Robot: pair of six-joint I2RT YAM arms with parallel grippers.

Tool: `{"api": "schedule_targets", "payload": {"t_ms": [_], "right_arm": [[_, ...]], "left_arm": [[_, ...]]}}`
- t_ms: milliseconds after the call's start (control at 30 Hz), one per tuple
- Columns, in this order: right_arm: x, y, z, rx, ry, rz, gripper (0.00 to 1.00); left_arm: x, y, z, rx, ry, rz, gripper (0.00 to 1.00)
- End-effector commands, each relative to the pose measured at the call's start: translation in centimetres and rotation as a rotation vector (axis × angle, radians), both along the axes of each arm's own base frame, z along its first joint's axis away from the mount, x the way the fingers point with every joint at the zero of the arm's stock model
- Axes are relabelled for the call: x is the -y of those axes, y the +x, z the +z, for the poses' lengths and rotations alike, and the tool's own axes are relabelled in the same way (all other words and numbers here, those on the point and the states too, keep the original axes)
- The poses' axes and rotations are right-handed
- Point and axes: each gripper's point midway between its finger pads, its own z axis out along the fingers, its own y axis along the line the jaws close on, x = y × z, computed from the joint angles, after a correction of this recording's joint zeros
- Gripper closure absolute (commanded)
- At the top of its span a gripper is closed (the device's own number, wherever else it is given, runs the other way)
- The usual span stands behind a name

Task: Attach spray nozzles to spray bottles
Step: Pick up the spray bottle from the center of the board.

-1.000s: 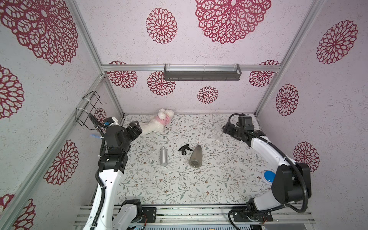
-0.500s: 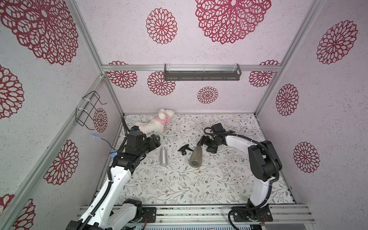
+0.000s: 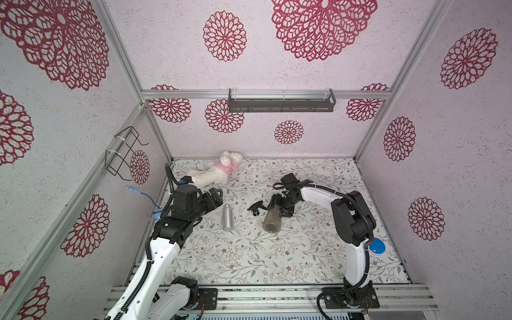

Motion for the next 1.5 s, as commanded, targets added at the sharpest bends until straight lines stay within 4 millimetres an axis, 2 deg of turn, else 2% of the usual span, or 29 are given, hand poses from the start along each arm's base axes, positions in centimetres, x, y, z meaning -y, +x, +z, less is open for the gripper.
{"api": "schedule_targets", "payload": {"t_ms": [0, 167, 333, 433, 567, 633, 800, 933, 1033, 1100, 1167, 1333, 1467], "right_arm": [[0.5, -0.1, 0.1, -0.021, -0.030, -0.020, 0.31], [0.6, 0.2, 0.7, 0.014, -0.026, -0.027, 0.41], [1.1, 1.2, 2.9, 0.124, -0.044, -0.022, 0.46], [1.4, 2.4, 5.7, 0.260, -0.048, -0.014, 0.46], [2.0, 3.7, 10.3, 0.484, -0.092, -0.001, 0.46], [2.5, 4.1, 13.0, 0.599, -0.115, -0.003, 0.46], [4.0, 4.3, 20.6, 0.863, -0.188, -0.028, 0.46], [4.4, 3.4, 24.9, 0.988, -0.196, -0.026, 0.46], [4.4, 2.2, 27.4, 1.070, -0.207, -0.019, 0.46], [4.5, 1.5, 28.5, 1.108, -0.216, -0.018, 0.46], [4.6, 0.7, 29.4, 1.147, -0.221, -0.006, 0.46], [4.7, -0.8, 29.8, 1.177, -0.214, 0.004, 0.46], [5.1, -1.6, 30.0, 1.195, -0.192, -0.016, 0.46]], "left_arm": [[0.3, -0.3, -0.1, -0.001, -0.009, -0.007, 0.12], [0.1, -0.5, 0.2, 0.010, -0.006, -0.002, 0.11], [0.2, -0.5, 0.3, 0.018, -0.007, 0.000, 0.11], [0.7, -0.2, 0.6, 0.047, -0.025, -0.015, 0.09], [2.4, -0.1, 1.5, 0.134, -0.063, -0.081, 0.08], [4.0, -0.3, 1.9, 0.186, -0.084, -0.166, 0.09], [10.3, -1.1, 2.7, 0.289, -0.184, -0.462, 0.09], [15.6, -1.5, 1.2, 0.322, -0.088, -0.638, 0.00], [19.6, -1.8, 0.0, 0.333, 0.010, -0.752, 0.03], [21.4, -1.7, -0.3, 0.363, 0.051, -0.791, 0.03], [22.5, -1.3, 0.3, 0.402, 0.056, -0.809, 0.03], [25.6, -1.1, 1.4, 0.458, 0.096, -0.874, 0.03], [27.1, -0.6, 1.6, 0.512, 0.064, -0.877, 0.03]]}}
